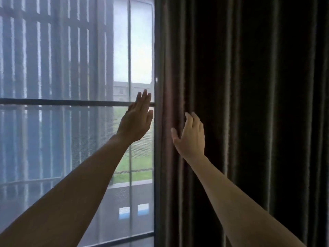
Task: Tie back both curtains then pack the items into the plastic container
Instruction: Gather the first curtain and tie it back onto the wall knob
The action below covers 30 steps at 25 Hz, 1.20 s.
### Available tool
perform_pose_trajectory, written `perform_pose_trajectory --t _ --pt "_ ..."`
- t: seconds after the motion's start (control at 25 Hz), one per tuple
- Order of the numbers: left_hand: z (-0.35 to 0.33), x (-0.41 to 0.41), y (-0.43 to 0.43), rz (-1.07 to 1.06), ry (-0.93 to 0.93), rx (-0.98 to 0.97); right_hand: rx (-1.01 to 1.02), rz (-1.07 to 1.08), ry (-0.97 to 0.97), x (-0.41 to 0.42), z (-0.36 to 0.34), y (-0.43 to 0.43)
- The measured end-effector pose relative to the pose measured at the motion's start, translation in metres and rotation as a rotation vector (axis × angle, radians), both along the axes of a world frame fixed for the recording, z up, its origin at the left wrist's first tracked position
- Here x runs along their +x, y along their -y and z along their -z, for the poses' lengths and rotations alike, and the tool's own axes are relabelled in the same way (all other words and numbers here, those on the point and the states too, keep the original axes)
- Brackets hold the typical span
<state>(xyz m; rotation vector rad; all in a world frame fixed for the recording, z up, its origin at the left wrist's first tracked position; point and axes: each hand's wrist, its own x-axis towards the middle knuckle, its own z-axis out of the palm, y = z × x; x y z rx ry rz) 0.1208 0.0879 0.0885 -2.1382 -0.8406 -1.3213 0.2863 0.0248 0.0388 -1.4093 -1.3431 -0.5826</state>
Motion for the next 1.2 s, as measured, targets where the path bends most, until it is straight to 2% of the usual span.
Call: perform_pose_trajectory --t 0.2,0.36,0.48,0.52,0.64,0.72,0.88,1.08,1.2 --pt "0.014 0.072 -0.038 0.208 -0.016 -0.12 -0.229 -0.098 -0.098 0.03 0.035 -0.021" --pt "0.008 0.132 -0.063 0.224 -0.101 -0.048 -0.087 -0.022 -0.201 0.059 0.046 -0.037" --pt "-0.001 0.183 -0.071 0.308 -0.129 -0.05 0.018 0.347 -0.205 0.094 0.054 -0.047" --pt "-0.002 0.2 -0.074 0.326 -0.13 -0.051 0.014 0.411 -0.258 0.106 0.055 -0.05" --pt "-0.006 0.246 -0.083 0.361 -0.135 -0.06 -0.072 0.377 -0.476 0.141 0.06 -0.057" --pt "-0.011 0.27 -0.09 0.38 -0.132 -0.068 -0.072 0.303 -0.533 0.16 0.064 -0.06" --pt "-0.024 0.327 -0.097 0.516 -0.122 -0.075 0.014 0.288 -0.517 0.208 0.062 -0.057" --pt "-0.036 0.418 -0.083 0.644 -0.069 -0.044 0.132 0.463 -0.418 0.289 0.058 -0.051" --pt "-0.041 0.485 -0.08 0.686 -0.102 -0.077 0.142 0.546 -0.397 0.354 0.054 -0.046"
